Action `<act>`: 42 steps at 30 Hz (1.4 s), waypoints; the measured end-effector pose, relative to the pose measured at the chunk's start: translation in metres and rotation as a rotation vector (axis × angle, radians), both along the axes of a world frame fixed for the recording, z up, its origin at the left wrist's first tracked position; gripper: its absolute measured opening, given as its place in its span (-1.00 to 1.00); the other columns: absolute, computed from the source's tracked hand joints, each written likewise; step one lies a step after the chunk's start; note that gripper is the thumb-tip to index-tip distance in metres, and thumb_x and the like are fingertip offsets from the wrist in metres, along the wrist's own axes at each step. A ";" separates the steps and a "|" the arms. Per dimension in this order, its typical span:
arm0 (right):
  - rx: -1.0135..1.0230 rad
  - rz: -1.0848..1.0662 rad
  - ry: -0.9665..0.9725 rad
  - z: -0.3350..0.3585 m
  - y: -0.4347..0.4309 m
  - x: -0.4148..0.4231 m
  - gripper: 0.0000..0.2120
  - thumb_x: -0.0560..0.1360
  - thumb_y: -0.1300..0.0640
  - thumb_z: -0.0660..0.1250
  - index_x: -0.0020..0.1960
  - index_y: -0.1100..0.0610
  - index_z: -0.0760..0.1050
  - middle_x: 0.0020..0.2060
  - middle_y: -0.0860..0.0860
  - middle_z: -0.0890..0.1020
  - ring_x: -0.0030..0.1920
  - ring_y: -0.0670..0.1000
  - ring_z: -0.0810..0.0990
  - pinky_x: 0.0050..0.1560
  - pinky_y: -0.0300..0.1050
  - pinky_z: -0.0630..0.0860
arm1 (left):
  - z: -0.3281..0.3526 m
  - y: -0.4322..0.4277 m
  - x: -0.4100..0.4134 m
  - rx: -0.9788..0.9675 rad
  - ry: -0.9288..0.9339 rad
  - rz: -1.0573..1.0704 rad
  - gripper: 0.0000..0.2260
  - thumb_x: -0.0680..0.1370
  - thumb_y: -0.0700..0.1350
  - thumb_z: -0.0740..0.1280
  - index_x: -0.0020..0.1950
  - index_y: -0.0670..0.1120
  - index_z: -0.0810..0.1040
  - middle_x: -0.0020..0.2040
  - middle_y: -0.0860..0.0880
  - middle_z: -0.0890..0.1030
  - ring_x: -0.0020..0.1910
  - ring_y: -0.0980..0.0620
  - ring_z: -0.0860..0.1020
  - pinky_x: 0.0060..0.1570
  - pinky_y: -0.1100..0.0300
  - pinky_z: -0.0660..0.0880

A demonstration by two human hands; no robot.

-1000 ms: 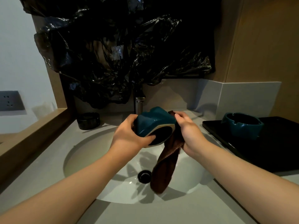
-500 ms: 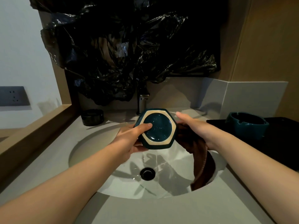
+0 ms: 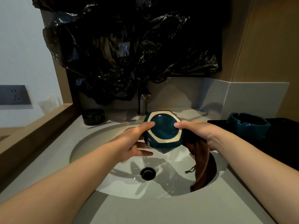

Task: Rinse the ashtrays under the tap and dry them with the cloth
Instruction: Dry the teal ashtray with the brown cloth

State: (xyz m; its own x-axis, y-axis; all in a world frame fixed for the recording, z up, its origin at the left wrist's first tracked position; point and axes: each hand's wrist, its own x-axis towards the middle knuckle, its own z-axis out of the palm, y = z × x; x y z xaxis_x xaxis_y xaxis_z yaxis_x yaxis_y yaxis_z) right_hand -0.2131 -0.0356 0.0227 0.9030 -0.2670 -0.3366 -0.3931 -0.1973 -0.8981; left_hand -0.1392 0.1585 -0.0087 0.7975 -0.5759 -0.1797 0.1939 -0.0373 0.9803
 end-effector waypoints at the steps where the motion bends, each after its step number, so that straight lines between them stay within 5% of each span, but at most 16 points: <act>1: -0.010 -0.008 0.030 0.001 -0.002 0.000 -0.70 0.40 -0.07 0.41 -0.08 0.16 0.52 -0.25 0.15 0.52 -0.27 0.12 0.46 -0.27 -0.07 0.45 | -0.001 0.000 0.000 0.013 0.019 -0.022 -0.73 0.52 0.03 0.36 0.13 -0.08 0.55 -0.07 -0.14 0.66 -0.17 -0.10 0.68 -0.06 -0.05 0.60; 5: -0.001 0.021 0.095 0.001 -0.005 -0.002 -0.71 0.40 -0.09 0.42 -0.08 0.12 0.55 -0.29 0.09 0.58 -0.41 0.02 0.57 -0.32 -0.13 0.50 | -0.003 0.000 -0.002 0.035 0.066 -0.031 -0.76 0.53 -0.06 0.37 0.14 -0.15 0.52 -0.09 -0.17 0.66 -0.20 -0.13 0.68 -0.11 0.01 0.62; 9: 0.077 -0.207 -0.045 0.007 -0.006 0.005 -0.71 0.54 -0.05 0.28 0.02 0.18 0.55 -0.18 0.16 0.63 -0.21 0.16 0.60 -0.14 0.02 0.57 | -0.005 0.002 0.002 0.048 0.053 0.051 -0.76 0.53 -0.05 0.38 0.09 -0.17 0.53 -0.11 -0.19 0.64 -0.21 -0.15 0.68 -0.14 0.01 0.63; 11: -0.116 -0.319 -0.273 0.011 -0.006 0.010 -0.80 0.58 0.06 0.22 0.15 0.10 0.49 -0.04 0.15 0.59 -0.10 0.12 0.57 -0.03 -0.06 0.57 | -0.006 0.002 0.003 0.093 0.046 0.066 -0.77 0.51 -0.04 0.40 0.05 -0.17 0.54 -0.12 -0.20 0.65 -0.19 -0.17 0.67 -0.14 0.02 0.63; 14: -0.494 -0.127 -0.668 0.011 0.009 0.003 -0.73 0.52 0.17 0.33 0.18 -0.02 0.41 -0.02 -0.03 0.54 -0.09 -0.09 0.54 -0.12 -0.33 0.50 | -0.007 0.001 0.001 0.195 0.012 0.013 -0.73 0.51 -0.01 0.40 0.06 -0.18 0.56 -0.12 -0.18 0.65 -0.25 -0.12 0.66 -0.20 0.08 0.63; 19: -1.055 0.276 -0.766 -0.007 0.035 0.006 -0.80 0.46 0.17 0.39 0.08 0.07 0.58 -0.06 -0.12 0.53 0.01 -0.10 0.49 0.07 -0.24 0.43 | -0.006 -0.003 -0.002 0.261 -0.038 -0.063 -0.71 0.53 0.02 0.36 0.09 -0.18 0.57 -0.05 -0.18 0.66 -0.22 -0.10 0.67 -0.20 0.10 0.62; 24: -0.995 0.196 -0.654 -0.009 0.017 0.011 -0.85 0.46 0.25 0.38 -0.04 0.05 0.65 -0.11 -0.11 0.52 -0.02 -0.02 0.51 0.09 -0.03 0.50 | -0.007 -0.002 0.001 0.281 -0.052 -0.010 -0.68 0.51 0.01 0.38 0.13 -0.19 0.56 -0.09 -0.15 0.66 -0.31 -0.06 0.66 -0.21 0.09 0.63; 31: -0.944 0.209 -0.780 -0.013 0.031 0.014 -0.83 0.44 0.22 0.41 0.02 0.06 0.65 -0.08 -0.11 0.49 0.02 -0.09 0.46 -0.01 -0.42 0.34 | -0.007 -0.005 0.000 0.270 -0.063 0.005 -0.70 0.52 -0.02 0.39 0.12 -0.20 0.55 -0.05 -0.16 0.66 -0.22 -0.10 0.69 -0.15 0.05 0.64; 38: -0.772 0.124 -0.676 -0.012 0.015 0.013 -0.79 0.47 0.22 0.39 0.05 -0.01 0.59 -0.04 0.00 0.50 0.02 0.03 0.49 0.10 -0.14 0.45 | -0.008 -0.004 0.001 0.160 -0.076 0.115 -0.76 0.48 -0.05 0.43 0.03 -0.18 0.57 -0.09 -0.17 0.67 -0.20 -0.15 0.69 -0.16 0.01 0.64; 42: -0.820 -0.118 -0.690 -0.007 0.006 0.009 -0.80 0.44 0.17 0.44 -0.01 -0.03 0.51 -0.12 -0.04 0.57 -0.06 0.02 0.56 0.03 -0.10 0.51 | -0.005 -0.003 0.003 0.134 -0.053 0.162 -0.74 0.48 -0.04 0.44 0.04 -0.19 0.56 -0.11 -0.16 0.66 -0.23 -0.15 0.68 -0.20 0.02 0.64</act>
